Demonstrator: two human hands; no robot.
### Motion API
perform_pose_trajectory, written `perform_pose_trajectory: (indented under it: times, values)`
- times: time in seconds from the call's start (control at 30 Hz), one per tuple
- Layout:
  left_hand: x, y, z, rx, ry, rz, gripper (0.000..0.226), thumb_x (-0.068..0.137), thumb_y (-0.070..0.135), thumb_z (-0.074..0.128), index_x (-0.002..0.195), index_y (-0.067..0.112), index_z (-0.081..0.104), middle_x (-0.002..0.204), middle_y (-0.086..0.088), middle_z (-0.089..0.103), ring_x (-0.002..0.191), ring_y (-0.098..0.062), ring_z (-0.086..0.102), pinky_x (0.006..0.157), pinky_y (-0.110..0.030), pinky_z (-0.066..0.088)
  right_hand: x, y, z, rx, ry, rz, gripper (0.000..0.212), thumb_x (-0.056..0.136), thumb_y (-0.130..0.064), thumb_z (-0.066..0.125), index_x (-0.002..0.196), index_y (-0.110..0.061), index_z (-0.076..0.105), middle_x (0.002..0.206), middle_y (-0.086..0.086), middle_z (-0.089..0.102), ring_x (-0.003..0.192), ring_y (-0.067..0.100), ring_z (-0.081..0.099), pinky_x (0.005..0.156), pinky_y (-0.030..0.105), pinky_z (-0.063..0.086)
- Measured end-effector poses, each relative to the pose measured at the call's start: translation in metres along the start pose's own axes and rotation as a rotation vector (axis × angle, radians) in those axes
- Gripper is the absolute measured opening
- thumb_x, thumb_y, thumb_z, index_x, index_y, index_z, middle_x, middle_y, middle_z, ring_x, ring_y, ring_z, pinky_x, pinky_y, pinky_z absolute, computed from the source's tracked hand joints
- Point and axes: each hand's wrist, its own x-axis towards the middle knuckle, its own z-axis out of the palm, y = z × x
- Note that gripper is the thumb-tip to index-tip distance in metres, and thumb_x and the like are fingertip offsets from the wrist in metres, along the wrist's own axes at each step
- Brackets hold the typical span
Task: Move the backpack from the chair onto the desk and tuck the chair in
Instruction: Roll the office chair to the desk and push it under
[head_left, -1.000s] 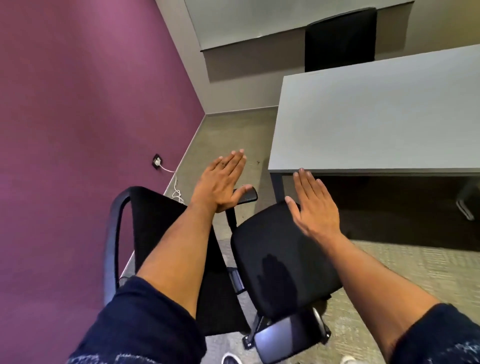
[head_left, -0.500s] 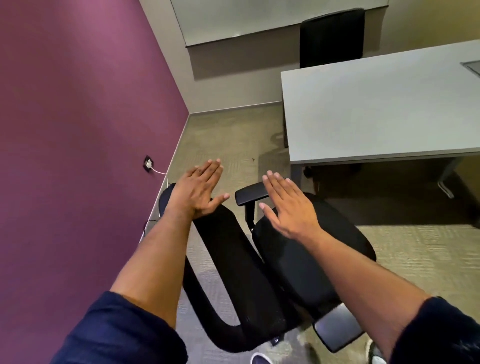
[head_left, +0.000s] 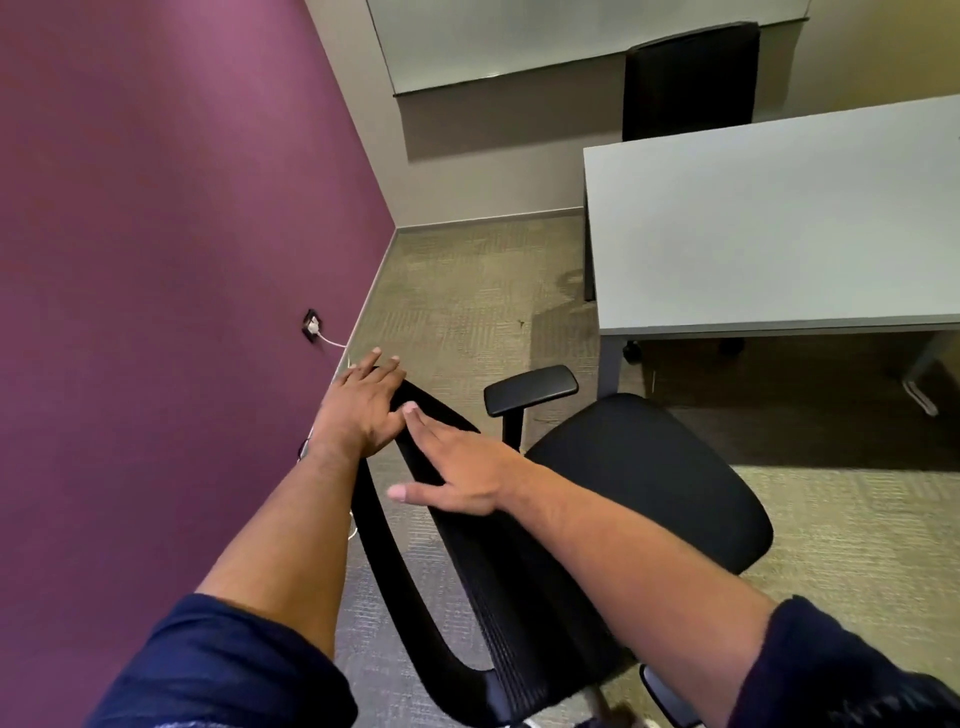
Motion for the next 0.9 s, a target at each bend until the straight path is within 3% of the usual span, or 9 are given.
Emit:
perform_pose_trajectory:
  times: [0.07, 0.13, 0.33, 0.4, 0.53, 0.67, 0.73, 0.83, 0.9]
  values:
    - [0.000, -0.001, 0.002, -0.018, 0.011, -0.011, 0.061, 0.104, 0.052, 0.032, 0.155, 0.021, 0.040, 0.169, 0.007, 0.020, 0.157, -0.012, -0.001, 0.125, -0.038, 0.007, 0.004, -0.009, 0.003, 0.105, -0.088, 0.082, 0.118, 0.088, -0.082, 0.044, 0.159, -0.013, -0.021, 0.170, 0.002, -0.019, 0.157, 0.016, 0.002, 0.124, 0.042, 0.021]
    - [0.002, -0.001, 0.002, -0.044, 0.018, -0.026, 0.054, 0.106, 0.047, 0.035, 0.153, 0.022, 0.045, 0.168, 0.007, 0.023, 0.157, -0.012, 0.001, 0.125, -0.038, 0.008, 0.007, -0.014, 0.007, 0.129, -0.156, 0.127, 0.128, 0.084, -0.081, 0.054, 0.158, -0.010, -0.022, 0.168, 0.005, -0.023, 0.157, 0.017, -0.008, 0.127, 0.041, 0.012]
    - [0.018, 0.005, 0.005, 0.042, -0.019, 0.024, 0.061, 0.104, 0.059, 0.025, 0.146, 0.025, 0.053, 0.169, 0.005, 0.022, 0.156, -0.015, -0.010, 0.126, -0.042, 0.005, 0.017, -0.032, 0.011, 0.189, -0.190, 0.261, 0.147, 0.071, -0.075, 0.076, 0.157, -0.007, -0.022, 0.168, 0.009, -0.024, 0.157, 0.026, -0.009, 0.126, 0.052, 0.015]
    - [0.029, 0.007, 0.004, 0.117, -0.061, 0.083, 0.065, 0.102, 0.065, 0.022, 0.144, 0.029, 0.056, 0.168, 0.007, 0.023, 0.157, -0.016, -0.008, 0.126, -0.042, 0.006, 0.021, -0.033, 0.007, 0.198, -0.205, 0.286, 0.146, 0.072, -0.071, 0.078, 0.158, -0.008, -0.022, 0.169, 0.009, -0.022, 0.157, 0.026, -0.006, 0.126, 0.049, 0.014]
    - [0.055, 0.008, 0.000, 0.225, -0.138, 0.175, 0.085, 0.092, 0.081, 0.010, 0.140, 0.032, 0.060, 0.168, 0.008, 0.022, 0.157, -0.018, -0.003, 0.125, -0.046, 0.009, 0.031, -0.025, -0.011, 0.175, -0.267, 0.369, 0.142, 0.073, -0.074, 0.076, 0.161, -0.012, -0.016, 0.172, 0.004, -0.010, 0.157, 0.022, 0.006, 0.126, 0.040, 0.017]
    - [0.055, 0.010, -0.007, 0.208, -0.139, 0.214, 0.094, 0.087, 0.086, 0.007, 0.142, 0.029, 0.059, 0.168, 0.006, 0.023, 0.157, -0.019, -0.003, 0.123, -0.047, 0.011, 0.030, -0.016, -0.009, 0.371, -0.289, 0.526, 0.144, 0.063, -0.073, 0.083, 0.163, -0.025, -0.008, 0.172, -0.005, 0.005, 0.155, 0.020, 0.014, 0.125, 0.045, 0.021]
    - [0.051, 0.003, -0.008, 0.188, -0.132, 0.265, 0.102, 0.084, 0.088, 0.004, 0.144, 0.025, 0.058, 0.168, 0.004, 0.024, 0.157, -0.020, -0.004, 0.121, -0.049, 0.013, 0.028, -0.024, -0.001, 0.458, -0.273, 0.616, 0.142, 0.058, -0.069, 0.088, 0.163, -0.028, 0.002, 0.168, -0.004, 0.021, 0.152, 0.021, 0.025, 0.123, 0.045, 0.026]
    - [0.047, -0.003, -0.004, 0.178, -0.108, 0.301, 0.114, 0.078, 0.092, -0.001, 0.146, 0.022, 0.056, 0.168, 0.003, 0.024, 0.157, -0.022, -0.002, 0.120, -0.050, 0.016, 0.025, -0.043, 0.003, 0.590, -0.219, 0.724, 0.114, 0.064, -0.051, 0.092, 0.155, -0.031, 0.028, 0.147, -0.006, 0.051, 0.135, 0.020, 0.049, 0.115, 0.043, 0.038]
    - [0.041, -0.004, 0.000, 0.169, -0.102, 0.337, 0.114, 0.078, 0.093, 0.001, 0.147, 0.020, 0.054, 0.168, 0.001, 0.024, 0.157, -0.022, -0.002, 0.121, -0.050, 0.014, 0.025, -0.058, 0.009, 0.590, -0.181, 0.772, 0.109, 0.067, -0.049, 0.091, 0.154, -0.032, 0.028, 0.145, -0.008, 0.050, 0.133, 0.017, 0.048, 0.116, 0.042, 0.037]
